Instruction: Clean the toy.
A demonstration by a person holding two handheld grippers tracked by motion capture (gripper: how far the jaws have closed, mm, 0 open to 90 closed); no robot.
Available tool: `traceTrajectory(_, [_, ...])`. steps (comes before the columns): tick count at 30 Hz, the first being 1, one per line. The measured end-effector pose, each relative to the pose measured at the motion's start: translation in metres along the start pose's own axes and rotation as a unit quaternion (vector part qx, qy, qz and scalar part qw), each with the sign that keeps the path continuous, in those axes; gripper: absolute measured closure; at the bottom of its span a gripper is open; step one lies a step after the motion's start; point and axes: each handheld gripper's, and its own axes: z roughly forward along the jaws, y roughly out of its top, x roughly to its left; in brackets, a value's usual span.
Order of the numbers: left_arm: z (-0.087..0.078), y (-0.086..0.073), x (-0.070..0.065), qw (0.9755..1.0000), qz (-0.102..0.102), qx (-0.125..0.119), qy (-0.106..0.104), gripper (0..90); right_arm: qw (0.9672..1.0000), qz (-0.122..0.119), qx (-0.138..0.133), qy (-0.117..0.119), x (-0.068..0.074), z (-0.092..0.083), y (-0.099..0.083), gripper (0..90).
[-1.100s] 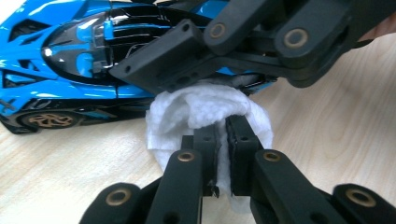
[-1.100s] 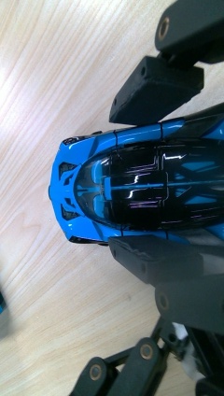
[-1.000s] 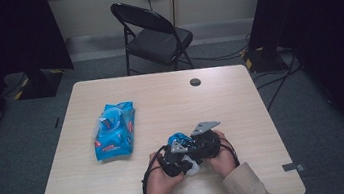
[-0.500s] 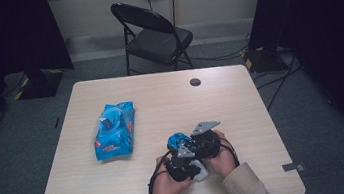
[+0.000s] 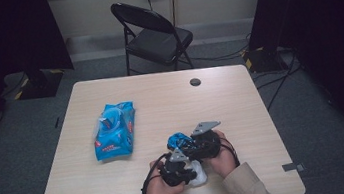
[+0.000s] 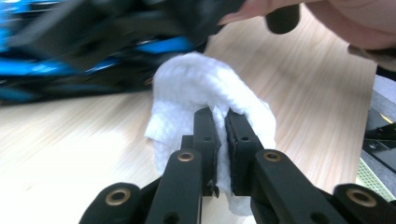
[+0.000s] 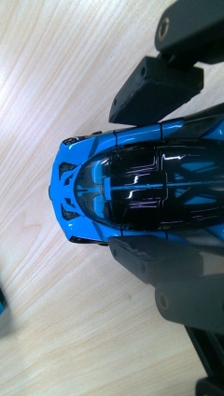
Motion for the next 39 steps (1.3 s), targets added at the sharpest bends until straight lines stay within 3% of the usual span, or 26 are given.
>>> traceTrajectory(10, [-0.038, -0.001, 0.032, 0.9988, -0.02, -0.017, 0.042, 84.6, 1.0, 0.002, -0.001, 0.0, 0.0, 0.0, 0.0, 34.5])
traceTrajectory(19, [-0.048, 0.0, 0.06, 0.9952, -0.041, -0.025, 0.085, 84.5, 1.0, 0.001, -0.002, 0.0, 0.0, 0.0, 0.0, 34.5])
traceTrajectory(27, [-0.041, 0.01, 0.078, 0.9918, -0.05, -0.024, 0.115, 84.3, 1.0, 0.004, -0.001, 0.002, -0.001, 0.0, 0.0, 34.4])
traceTrajectory(34, [-0.024, 0.01, 0.089, 0.9868, -0.083, -0.014, 0.138, 83.9, 1.0, 0.004, -0.003, 0.002, -0.001, 0.0, -0.001, 34.4])
traceTrajectory(39, [-0.02, 0.016, 0.087, 0.9868, -0.07, -0.003, 0.146, 83.9, 1.0, 0.004, -0.003, 0.003, -0.001, 0.0, -0.001, 34.4])
